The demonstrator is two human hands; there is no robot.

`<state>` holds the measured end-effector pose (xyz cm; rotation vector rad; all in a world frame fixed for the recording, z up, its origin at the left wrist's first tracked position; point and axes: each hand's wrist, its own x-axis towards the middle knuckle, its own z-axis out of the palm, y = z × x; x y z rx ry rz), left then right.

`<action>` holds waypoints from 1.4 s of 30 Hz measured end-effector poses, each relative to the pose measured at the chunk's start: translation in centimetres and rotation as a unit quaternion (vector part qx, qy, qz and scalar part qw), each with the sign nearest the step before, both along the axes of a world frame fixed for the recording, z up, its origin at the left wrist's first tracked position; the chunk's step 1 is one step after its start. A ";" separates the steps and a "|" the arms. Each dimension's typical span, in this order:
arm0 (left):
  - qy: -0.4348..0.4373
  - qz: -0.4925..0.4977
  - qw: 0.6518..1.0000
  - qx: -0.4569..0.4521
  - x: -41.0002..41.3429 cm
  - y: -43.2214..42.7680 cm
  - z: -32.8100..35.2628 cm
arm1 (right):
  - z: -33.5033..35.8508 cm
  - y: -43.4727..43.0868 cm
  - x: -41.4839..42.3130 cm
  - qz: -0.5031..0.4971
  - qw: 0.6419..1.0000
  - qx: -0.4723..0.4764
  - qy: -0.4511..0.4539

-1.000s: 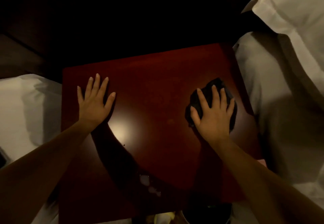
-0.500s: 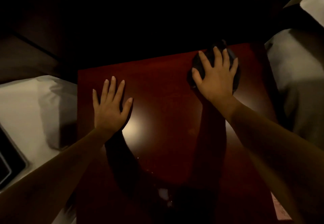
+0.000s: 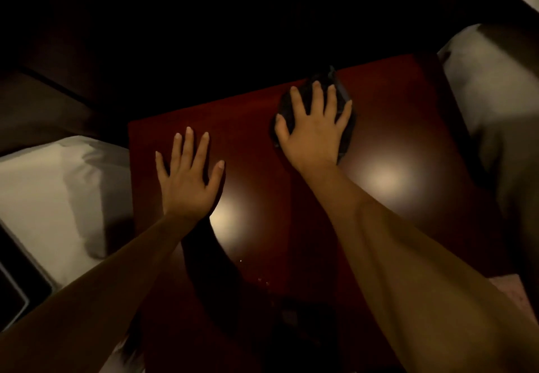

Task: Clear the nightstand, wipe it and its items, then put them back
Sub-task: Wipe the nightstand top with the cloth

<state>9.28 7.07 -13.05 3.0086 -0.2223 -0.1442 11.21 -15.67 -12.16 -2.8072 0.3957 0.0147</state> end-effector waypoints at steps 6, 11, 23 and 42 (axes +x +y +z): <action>-0.009 -0.011 1.000 0.008 0.0 0.2 -0.2 | -0.3 0.4 -4.7 -0.025 1.000 -0.002 -0.003; -0.005 -0.016 1.000 0.014 0.3 0.9 -0.6 | -0.1 0.7 -9.5 -0.062 0.998 -0.010 -0.004; -0.003 -0.058 0.998 0.012 -3.3 3.2 -0.4 | 0.1 1.0 -19.8 -0.131 0.991 -0.029 0.004; -0.002 -0.032 0.999 0.002 -13.9 7.0 0.2 | 0.8 9.8 -30.3 -0.210 0.976 -0.038 0.047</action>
